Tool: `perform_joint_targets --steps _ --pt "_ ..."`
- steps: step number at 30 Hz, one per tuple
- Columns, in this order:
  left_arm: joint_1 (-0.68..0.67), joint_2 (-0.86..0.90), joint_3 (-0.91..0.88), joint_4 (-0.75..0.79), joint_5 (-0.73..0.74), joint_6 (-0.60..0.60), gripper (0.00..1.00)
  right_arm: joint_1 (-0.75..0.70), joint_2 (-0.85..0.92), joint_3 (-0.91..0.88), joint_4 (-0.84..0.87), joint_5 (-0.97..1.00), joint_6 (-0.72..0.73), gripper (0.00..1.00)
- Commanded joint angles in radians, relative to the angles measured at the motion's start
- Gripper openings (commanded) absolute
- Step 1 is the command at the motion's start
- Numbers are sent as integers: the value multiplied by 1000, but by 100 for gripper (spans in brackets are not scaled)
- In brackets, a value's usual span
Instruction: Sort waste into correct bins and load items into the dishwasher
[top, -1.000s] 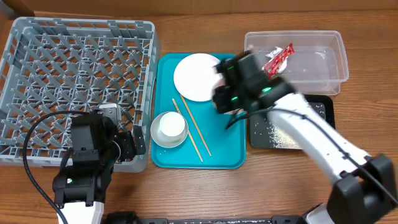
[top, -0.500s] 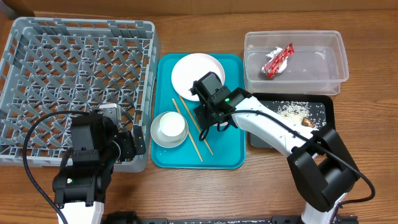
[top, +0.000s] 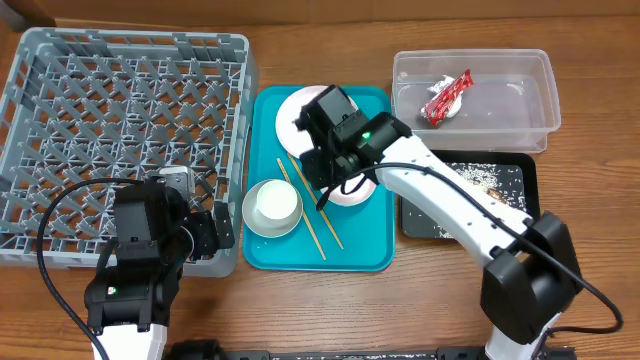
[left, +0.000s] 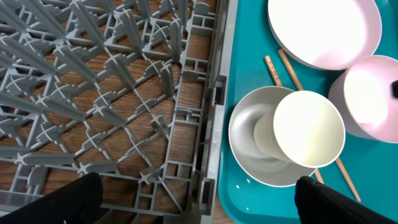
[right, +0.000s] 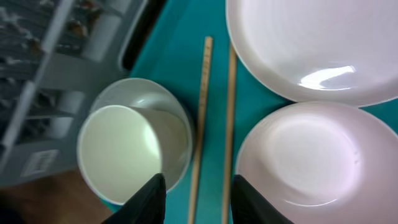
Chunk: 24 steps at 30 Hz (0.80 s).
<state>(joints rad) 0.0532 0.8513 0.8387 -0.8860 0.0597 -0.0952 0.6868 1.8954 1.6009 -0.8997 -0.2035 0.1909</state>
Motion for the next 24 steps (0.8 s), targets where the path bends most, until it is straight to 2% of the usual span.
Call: perform_joint_targets --steps 1,14,17,22,24 --pt "4 -2 24 4 11 5 100 6 -18 1 -3 -53 65 36" --pt "4 -2 24 3 12 5 100 90 80 -38 20 -4 155 33" --pt "4 -2 24 3 11 5 100 94 104 -38 27 20 184 22" --pt "4 -2 24 3 11 5 100 94 114 -38 28 31 206 13" --pt "4 -2 24 3 12 5 100 94 114 -38 27 30 206 6"
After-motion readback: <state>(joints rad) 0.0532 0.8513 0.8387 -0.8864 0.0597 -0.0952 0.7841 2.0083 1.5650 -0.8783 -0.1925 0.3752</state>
